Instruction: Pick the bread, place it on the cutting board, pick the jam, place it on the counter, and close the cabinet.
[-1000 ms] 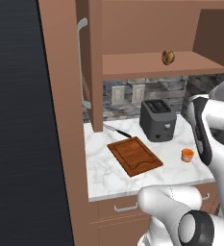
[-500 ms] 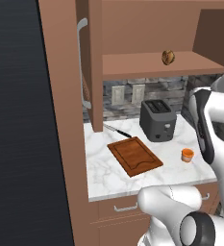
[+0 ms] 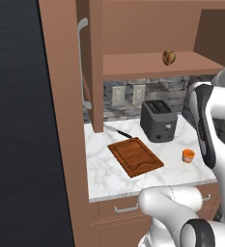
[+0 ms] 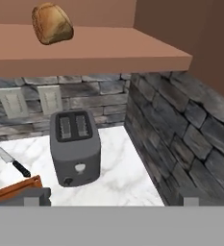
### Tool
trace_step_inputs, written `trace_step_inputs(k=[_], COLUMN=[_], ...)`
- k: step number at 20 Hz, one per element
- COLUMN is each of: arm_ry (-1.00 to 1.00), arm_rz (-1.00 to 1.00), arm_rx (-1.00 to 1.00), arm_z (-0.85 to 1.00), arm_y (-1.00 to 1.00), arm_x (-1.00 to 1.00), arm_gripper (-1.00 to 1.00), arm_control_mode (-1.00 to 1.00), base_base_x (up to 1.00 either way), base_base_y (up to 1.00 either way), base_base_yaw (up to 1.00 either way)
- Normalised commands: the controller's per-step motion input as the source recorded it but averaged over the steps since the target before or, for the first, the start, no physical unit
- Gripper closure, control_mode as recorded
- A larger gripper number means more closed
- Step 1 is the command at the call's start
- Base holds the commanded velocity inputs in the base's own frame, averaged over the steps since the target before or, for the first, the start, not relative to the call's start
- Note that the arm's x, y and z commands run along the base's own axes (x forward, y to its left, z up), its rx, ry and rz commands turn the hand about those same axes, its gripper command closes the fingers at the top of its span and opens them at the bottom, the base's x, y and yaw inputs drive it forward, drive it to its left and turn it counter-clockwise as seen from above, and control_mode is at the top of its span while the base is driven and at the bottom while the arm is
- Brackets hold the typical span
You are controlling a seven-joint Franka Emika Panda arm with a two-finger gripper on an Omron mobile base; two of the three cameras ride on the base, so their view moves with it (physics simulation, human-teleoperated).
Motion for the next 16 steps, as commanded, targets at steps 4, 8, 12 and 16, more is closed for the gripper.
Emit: trace_step_inputs(k=[4, 8, 12, 16], arm_ry=[0.0, 0.0, 0.0, 0.0], arm_rz=[0.0, 0.05, 0.04, 0.0], arm_rx=[0.02, 0.01, 0.0, 0.0], arm_z=[0.23, 0.34, 0.34, 0.35], arm_y=[0.34, 0.32, 0.28, 0.25], arm_x=[-0.19, -0.06, 0.0, 0.0], arm_gripper=[-1.0, -1.0, -1.0, -1.0], arm_control_mode=[-1.0, -1.0, -1.0, -1.0], base_base_x=[0.0, 0.0, 0.0, 0.0], base_base_y=[0.0, 0.0, 0.0, 0.0], base_base_yaw=[0.0, 0.0, 0.0, 0.0])
